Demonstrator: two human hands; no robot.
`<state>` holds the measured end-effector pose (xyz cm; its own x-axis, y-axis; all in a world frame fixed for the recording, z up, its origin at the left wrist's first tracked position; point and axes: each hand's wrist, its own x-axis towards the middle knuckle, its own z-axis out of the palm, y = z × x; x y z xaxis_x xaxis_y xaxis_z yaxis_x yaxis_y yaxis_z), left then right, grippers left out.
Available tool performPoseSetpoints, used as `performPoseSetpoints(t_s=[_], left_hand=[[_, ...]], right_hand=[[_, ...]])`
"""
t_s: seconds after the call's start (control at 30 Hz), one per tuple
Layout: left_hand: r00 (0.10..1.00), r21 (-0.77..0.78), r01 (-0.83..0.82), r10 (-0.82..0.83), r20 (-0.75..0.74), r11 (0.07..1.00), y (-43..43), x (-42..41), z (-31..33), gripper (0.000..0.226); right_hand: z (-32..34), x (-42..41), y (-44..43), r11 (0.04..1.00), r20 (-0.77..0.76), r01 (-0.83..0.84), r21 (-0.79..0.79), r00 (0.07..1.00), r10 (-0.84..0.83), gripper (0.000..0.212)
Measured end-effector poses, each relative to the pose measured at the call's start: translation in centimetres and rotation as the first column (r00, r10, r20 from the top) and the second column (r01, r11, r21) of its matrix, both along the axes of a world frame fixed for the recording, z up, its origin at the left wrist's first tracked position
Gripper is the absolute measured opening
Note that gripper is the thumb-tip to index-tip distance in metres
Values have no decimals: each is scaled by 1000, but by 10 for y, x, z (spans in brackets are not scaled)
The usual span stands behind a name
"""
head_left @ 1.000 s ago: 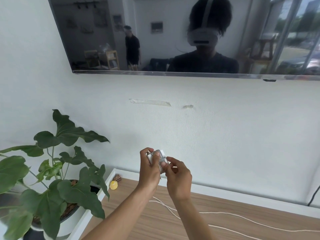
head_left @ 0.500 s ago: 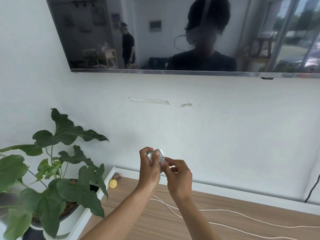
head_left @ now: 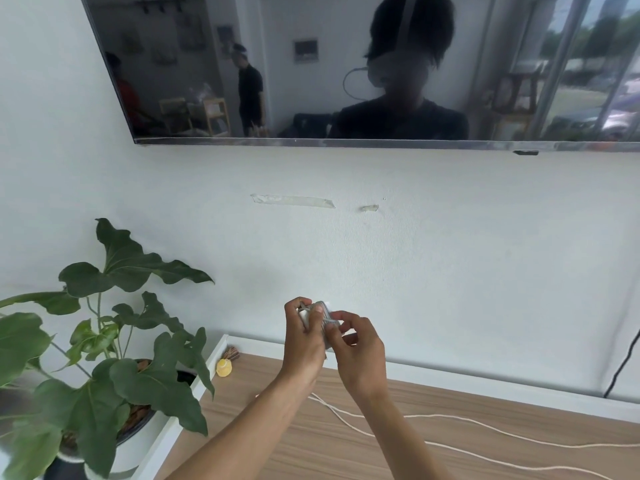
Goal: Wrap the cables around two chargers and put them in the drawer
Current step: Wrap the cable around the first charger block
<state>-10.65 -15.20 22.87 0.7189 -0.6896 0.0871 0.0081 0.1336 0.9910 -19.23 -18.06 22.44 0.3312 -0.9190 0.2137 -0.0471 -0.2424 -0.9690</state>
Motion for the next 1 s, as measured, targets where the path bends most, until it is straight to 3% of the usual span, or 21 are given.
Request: performPoseSetpoints(t_s=[0.13, 0.43, 0.67, 1.0], left_hand=[[1000, 6, -5, 5, -7, 1000, -2, -1, 1, 4], [995, 43, 1, 4, -99, 999, -2, -3, -8, 6], [986, -7, -12, 10, -167, 1000, -4, -4, 6, 7], [966, 2, 0, 1, -259, 1000, -4, -1, 3, 9]], right_hand=[[-3, 1, -2, 998, 7, 57, 1, 998, -57, 5], [-21, 4, 4, 994, -97, 92, 50, 991, -87, 18], [-15, 3, 12, 993, 26, 117, -31, 993, -116, 11], [-23, -1, 11, 997, 11, -1, -71, 1000, 1, 15]])
